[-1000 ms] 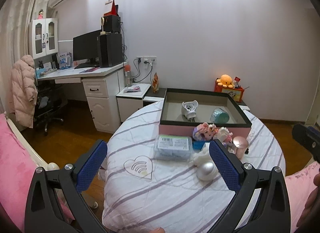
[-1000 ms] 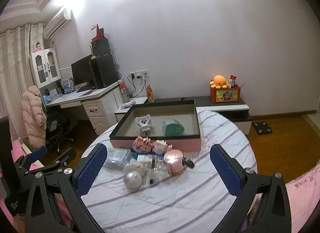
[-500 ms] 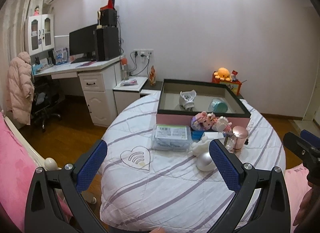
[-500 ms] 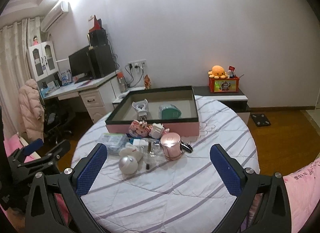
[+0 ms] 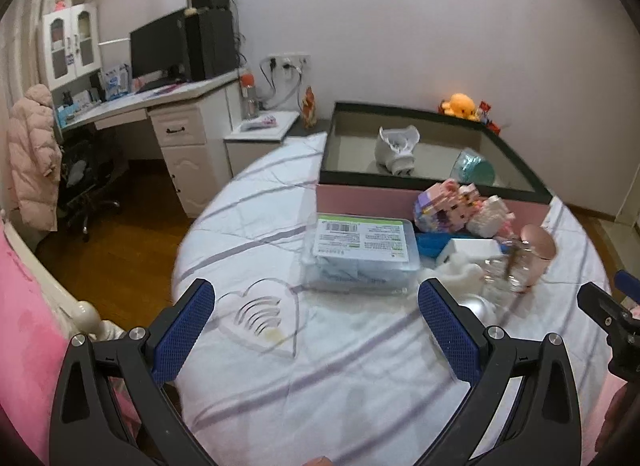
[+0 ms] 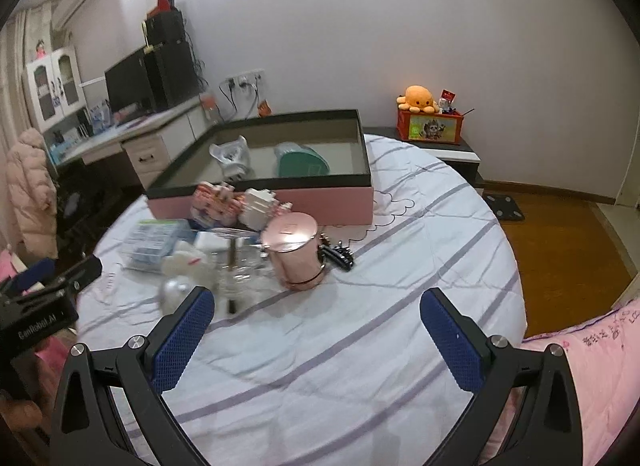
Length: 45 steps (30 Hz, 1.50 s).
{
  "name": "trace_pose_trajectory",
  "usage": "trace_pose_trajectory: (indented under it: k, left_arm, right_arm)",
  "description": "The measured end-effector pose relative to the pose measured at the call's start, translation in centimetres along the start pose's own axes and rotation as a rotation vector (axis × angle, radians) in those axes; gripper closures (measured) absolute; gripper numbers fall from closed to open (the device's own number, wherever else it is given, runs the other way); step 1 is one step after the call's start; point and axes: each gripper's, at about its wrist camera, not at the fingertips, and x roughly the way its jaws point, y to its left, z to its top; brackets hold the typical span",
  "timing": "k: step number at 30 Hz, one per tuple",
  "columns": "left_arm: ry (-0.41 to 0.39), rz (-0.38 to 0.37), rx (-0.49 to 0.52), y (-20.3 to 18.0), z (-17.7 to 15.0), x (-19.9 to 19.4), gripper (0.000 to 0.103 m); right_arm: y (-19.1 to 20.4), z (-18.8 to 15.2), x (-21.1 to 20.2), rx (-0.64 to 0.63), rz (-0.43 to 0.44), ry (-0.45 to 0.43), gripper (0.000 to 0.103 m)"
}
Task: Organize rigid objects
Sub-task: 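Grasp the clear plastic box with the left tool while the right tool grasps the rose-gold canister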
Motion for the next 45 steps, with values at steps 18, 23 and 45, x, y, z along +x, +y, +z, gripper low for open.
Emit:
trace_pose_trajectory:
  k: [18, 23, 45]
  left_arm:
    - [0.182, -0.118, -0.034, -0.8, 1.7, 8.5, 0.000]
    - [0.187, -0.131, -0.042, -0.6, 1.7, 8.8, 0.009]
    - [-0.014, -0.137, 0.000, 0.1, 7.5, 1.9, 0.009]
  right_arm:
    - [0.4, 2.0, 6.7, -0.076, 0.008, 0.084, 0.012]
    - [1.5, 2.4, 7.7, -0.122, 0.036, 0.101, 0.034]
    - [1.7, 7.6, 2.7, -0.101, 0.194, -0.020, 0.054]
